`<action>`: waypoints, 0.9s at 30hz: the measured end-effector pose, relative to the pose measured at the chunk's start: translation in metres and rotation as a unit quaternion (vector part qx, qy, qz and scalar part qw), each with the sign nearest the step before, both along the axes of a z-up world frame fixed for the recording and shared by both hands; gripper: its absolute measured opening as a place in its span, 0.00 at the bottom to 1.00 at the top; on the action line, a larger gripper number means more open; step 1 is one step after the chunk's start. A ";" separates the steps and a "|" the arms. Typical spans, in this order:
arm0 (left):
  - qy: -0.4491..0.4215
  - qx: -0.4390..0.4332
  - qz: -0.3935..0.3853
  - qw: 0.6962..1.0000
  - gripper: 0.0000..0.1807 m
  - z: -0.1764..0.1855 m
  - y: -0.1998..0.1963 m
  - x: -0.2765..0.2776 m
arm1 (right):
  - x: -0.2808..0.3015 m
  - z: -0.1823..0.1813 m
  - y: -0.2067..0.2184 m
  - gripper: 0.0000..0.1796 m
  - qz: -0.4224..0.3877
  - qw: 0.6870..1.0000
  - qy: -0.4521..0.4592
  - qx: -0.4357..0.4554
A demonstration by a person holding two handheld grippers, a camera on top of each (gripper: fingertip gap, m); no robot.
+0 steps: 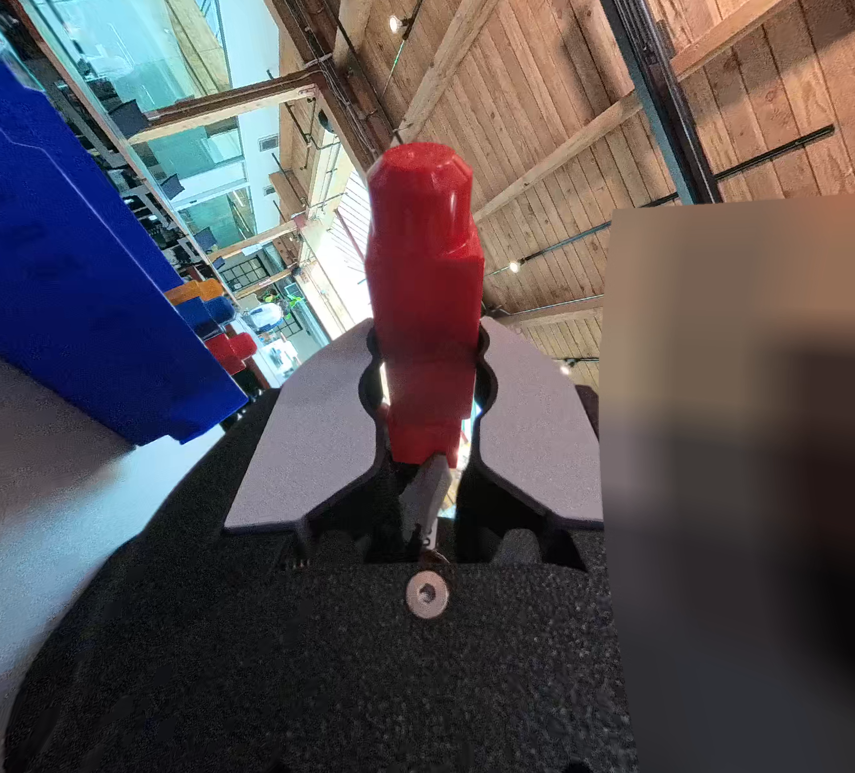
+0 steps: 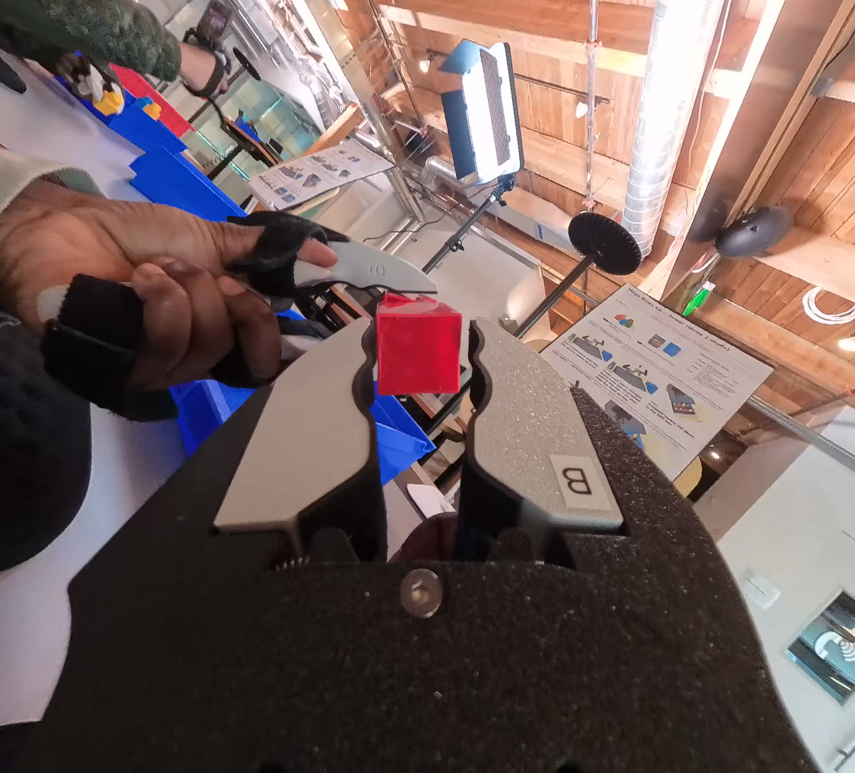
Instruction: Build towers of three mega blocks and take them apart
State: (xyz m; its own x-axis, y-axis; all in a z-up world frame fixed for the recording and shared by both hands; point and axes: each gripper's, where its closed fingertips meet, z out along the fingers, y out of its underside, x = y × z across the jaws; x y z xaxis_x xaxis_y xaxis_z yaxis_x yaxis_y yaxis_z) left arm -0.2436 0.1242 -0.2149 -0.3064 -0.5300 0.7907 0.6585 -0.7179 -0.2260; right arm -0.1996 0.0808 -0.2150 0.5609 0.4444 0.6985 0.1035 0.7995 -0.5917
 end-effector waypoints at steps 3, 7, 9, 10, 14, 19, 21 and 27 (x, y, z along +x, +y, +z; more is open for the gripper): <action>0.020 0.022 0.007 1.000 0.20 0.002 -0.003 0.003 | -0.001 -0.001 0.004 0.19 -0.005 1.000 -0.001 -0.020; 0.060 0.060 0.041 0.996 0.20 0.007 -0.006 0.003 | -0.001 0.000 0.006 0.19 0.018 0.997 0.027 -0.071; 0.070 0.069 0.046 0.994 0.20 0.008 -0.007 0.003 | -0.001 0.000 0.006 0.19 0.031 0.995 0.038 -0.090; 0.072 0.073 0.047 0.994 0.20 0.008 -0.008 0.003 | -0.001 0.000 0.007 0.19 0.041 0.993 0.045 -0.104; 0.076 0.077 0.044 0.993 0.20 0.009 -0.008 0.004 | -0.002 0.000 0.006 0.19 0.044 0.993 0.048 -0.099; 0.087 0.086 0.039 0.992 0.20 0.009 -0.010 0.004 | -0.003 0.000 0.005 0.19 0.046 0.994 0.044 -0.087; 0.099 0.093 0.031 0.990 0.20 0.008 -0.011 0.003 | -0.006 -0.003 0.003 0.19 0.057 0.994 0.030 -0.088; 0.335 0.185 0.050 0.923 0.20 -0.018 -0.016 -0.007 | -0.003 -0.015 0.011 0.29 0.177 0.943 0.043 -0.278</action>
